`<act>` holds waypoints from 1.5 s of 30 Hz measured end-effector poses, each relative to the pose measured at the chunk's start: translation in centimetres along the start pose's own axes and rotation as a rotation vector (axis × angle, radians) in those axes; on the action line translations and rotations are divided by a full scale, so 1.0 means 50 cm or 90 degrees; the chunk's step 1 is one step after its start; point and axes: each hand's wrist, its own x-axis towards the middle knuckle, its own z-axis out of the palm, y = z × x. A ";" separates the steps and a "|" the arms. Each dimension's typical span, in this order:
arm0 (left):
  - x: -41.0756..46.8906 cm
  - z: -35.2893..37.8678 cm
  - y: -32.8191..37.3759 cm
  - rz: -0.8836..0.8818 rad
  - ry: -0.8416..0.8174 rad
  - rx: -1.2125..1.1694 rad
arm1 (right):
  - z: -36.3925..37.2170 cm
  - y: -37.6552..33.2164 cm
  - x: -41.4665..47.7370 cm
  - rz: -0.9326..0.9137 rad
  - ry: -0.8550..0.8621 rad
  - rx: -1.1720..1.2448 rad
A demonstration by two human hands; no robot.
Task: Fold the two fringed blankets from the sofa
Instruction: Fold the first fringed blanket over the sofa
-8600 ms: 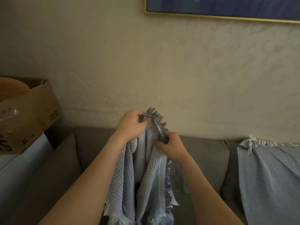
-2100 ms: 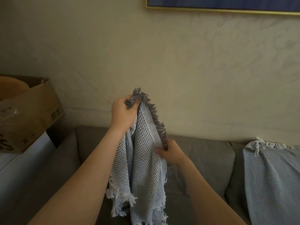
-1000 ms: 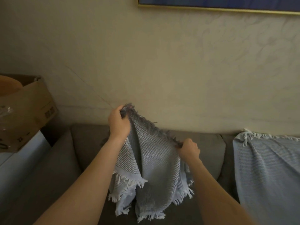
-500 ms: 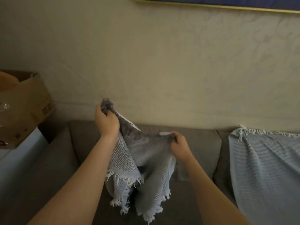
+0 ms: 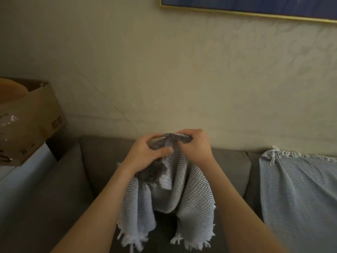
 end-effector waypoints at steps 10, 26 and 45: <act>0.026 0.002 -0.011 -0.045 -0.038 0.022 | 0.023 0.011 0.004 0.057 -0.062 0.064; 0.066 -0.042 -0.023 0.068 0.014 0.178 | 0.050 0.129 -0.049 0.167 -0.189 0.317; 0.048 0.016 -0.060 0.105 0.271 0.197 | 0.106 0.204 -0.127 0.157 -0.041 0.106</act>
